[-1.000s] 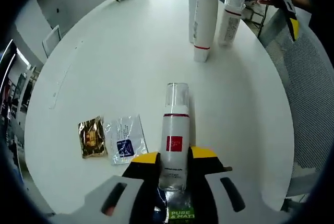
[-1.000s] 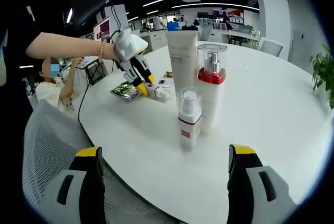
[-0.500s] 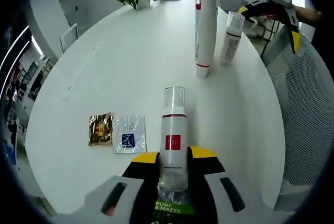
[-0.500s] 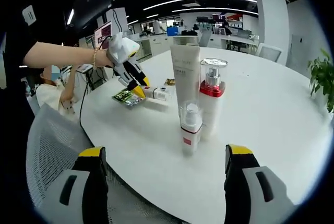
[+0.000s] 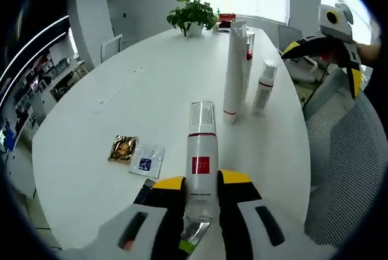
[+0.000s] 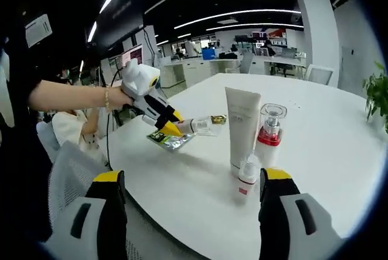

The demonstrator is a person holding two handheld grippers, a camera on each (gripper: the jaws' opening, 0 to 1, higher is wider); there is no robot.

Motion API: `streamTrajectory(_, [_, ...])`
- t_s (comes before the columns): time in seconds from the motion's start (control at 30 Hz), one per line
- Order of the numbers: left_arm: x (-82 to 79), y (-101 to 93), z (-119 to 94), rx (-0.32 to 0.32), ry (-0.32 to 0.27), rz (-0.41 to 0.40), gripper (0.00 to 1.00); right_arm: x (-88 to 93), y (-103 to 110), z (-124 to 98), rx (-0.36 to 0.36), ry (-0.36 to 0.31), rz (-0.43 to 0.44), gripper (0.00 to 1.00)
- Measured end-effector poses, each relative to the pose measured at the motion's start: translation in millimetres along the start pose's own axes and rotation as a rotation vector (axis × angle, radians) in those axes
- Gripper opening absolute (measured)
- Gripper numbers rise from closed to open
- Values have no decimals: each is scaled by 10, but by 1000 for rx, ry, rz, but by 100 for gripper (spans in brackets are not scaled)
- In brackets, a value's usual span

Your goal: Arrange the skincare products in the storage area until every visible bottle or jar stands upright without overlapping.

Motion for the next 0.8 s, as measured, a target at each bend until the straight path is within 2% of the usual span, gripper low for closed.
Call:
streamTrajectory(0.13, [-61, -130, -153, -47, -44, -25, 21, -83, 103, 56, -34, -37, 27, 88])
streamTrajectory(0.27, [-142, -266, -305, -105, -116, -89, 21, -175, 227, 128, -55, -70, 25, 83])
streamTrajectory(0.33, [-149, -306, -359, -122, -133, -98, 21, -205, 287, 183, -92, -90, 59, 81])
streamTrajectory(0.43, [-187, -459, -438, -165, -174, -170, 21, -246, 350, 251, -119, -108, 76, 76])
streamTrajectory(0.5, [-170, -558, -457, -156, -186, -147, 21, -265, 379, 313, -150, -109, 98, 72])
streamTrajectory(0.53, [-169, -613, -454, -184, -193, -165, 21, -270, 387, 325, -153, -110, 100, 72])
streamTrajectory(0.63, [-175, -754, -470, -210, -202, -149, 21, -308, 413, 390, -170, -128, 111, 72])
streamTrajectory(0.8, [-282, -924, -566, -275, -234, -159, 21, -330, 455, 441, -196, -174, 231, 70])
Point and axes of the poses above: the point that each gripper's makers call its tool centre point, and the gripper's own axes: z roughly forward along the fingers, y roughly to its left, x roughly out of its underside, the point moved 9 cm from there along -z, roughly backward along the fingers, and after that the axes turned 5 degrees about z, right-handed, at the moved point
